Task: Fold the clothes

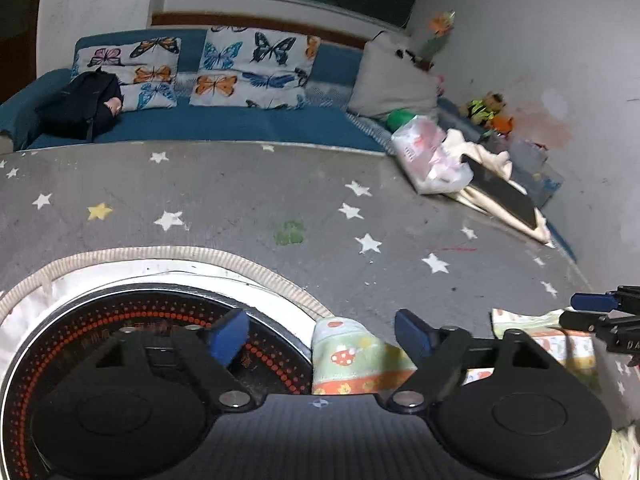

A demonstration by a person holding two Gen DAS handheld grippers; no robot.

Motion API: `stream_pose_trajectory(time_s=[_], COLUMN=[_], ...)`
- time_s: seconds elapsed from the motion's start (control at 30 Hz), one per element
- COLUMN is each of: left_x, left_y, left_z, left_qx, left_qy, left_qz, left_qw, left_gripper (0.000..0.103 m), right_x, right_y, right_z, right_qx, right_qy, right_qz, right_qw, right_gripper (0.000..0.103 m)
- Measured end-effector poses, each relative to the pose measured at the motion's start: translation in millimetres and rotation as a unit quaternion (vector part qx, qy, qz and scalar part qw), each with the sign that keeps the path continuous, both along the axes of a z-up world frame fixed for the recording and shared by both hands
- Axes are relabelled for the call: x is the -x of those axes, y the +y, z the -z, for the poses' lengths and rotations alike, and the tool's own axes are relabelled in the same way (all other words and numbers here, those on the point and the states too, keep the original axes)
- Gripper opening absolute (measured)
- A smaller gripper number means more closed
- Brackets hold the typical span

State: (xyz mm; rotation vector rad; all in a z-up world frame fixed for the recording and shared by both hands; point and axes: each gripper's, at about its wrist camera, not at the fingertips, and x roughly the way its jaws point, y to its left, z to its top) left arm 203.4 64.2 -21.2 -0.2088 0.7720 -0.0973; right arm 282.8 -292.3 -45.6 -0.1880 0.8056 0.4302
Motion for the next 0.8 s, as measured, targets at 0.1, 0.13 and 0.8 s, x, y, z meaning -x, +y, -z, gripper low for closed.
stream_pose_trajectory(time_s=[0.1,0.13,0.8], left_x=[-5.4,-6.9,62.2], left_y=[-7.4,-10.0,-11.9], left_z=[5.0,6.6,-32.8], left_qx=[-0.005,-0.005,0.013], left_qy=[0.009,0.012,-0.171], left_qz=[0.016,0.023,0.098], left_qw=[0.9998,0.9996,0.9803], left_gripper=[0.081,0.073,0.015], right_x=[-10.4,-12.2,76.6], right_y=[4.8,5.4,18.4], right_z=[12.3,15.5,-27.3], right_qx=[0.003,0.001,0.028], right_qy=[0.014,0.021,-0.187], right_qz=[0.003,0.002,-0.031], right_qw=[1.0,1.0,0.981], right_gripper=[0.054,0.054,0.052])
